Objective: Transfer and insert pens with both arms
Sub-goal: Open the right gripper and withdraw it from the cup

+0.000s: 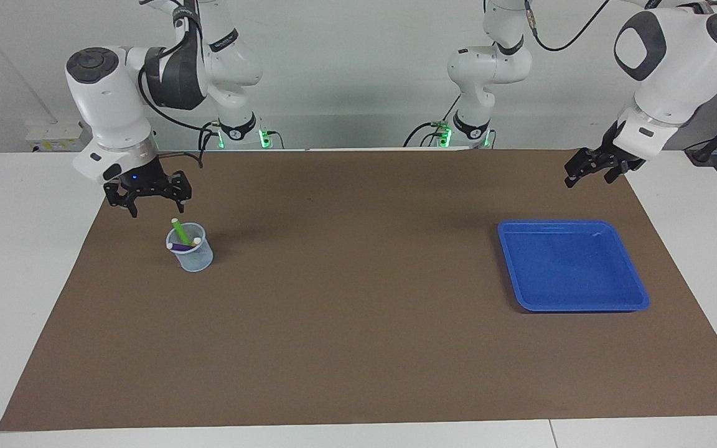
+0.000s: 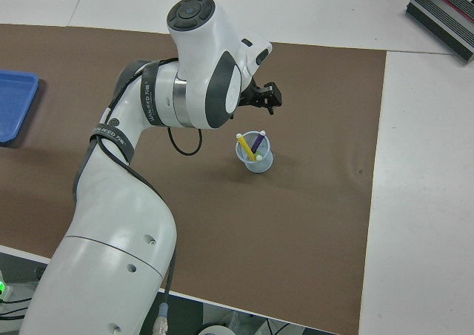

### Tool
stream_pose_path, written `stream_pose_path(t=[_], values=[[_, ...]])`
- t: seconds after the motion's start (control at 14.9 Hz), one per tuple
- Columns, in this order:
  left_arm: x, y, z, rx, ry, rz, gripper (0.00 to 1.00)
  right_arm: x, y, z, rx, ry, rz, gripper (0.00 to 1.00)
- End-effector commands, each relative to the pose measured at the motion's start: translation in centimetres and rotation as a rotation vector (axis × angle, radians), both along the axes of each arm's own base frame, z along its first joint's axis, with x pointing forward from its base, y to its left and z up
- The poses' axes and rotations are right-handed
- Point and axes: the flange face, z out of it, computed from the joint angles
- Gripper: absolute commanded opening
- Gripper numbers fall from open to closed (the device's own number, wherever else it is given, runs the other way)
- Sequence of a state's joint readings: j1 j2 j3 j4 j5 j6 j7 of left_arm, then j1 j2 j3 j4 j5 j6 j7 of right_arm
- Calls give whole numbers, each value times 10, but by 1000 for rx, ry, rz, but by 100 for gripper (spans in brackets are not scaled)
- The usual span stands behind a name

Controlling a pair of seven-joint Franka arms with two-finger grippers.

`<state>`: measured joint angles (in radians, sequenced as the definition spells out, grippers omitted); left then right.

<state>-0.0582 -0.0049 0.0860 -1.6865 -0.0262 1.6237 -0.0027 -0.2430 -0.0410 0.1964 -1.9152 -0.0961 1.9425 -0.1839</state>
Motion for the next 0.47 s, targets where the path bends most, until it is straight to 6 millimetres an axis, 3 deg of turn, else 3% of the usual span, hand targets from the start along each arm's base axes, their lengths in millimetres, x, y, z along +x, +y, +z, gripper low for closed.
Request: stream_pose_path(t=[0.0, 0.2, 0.4], values=[[0, -15, 12, -1, -24, -23, 100, 15, -4, 35, 29, 14, -33, 100], [-3, -24, 22, -3, -15, -39, 100, 29, -7, 50, 54, 15, -42, 100], [-2, -31, 22, -2, -20, -25, 100, 30, 0, 64, 54, 7, -33, 100]])
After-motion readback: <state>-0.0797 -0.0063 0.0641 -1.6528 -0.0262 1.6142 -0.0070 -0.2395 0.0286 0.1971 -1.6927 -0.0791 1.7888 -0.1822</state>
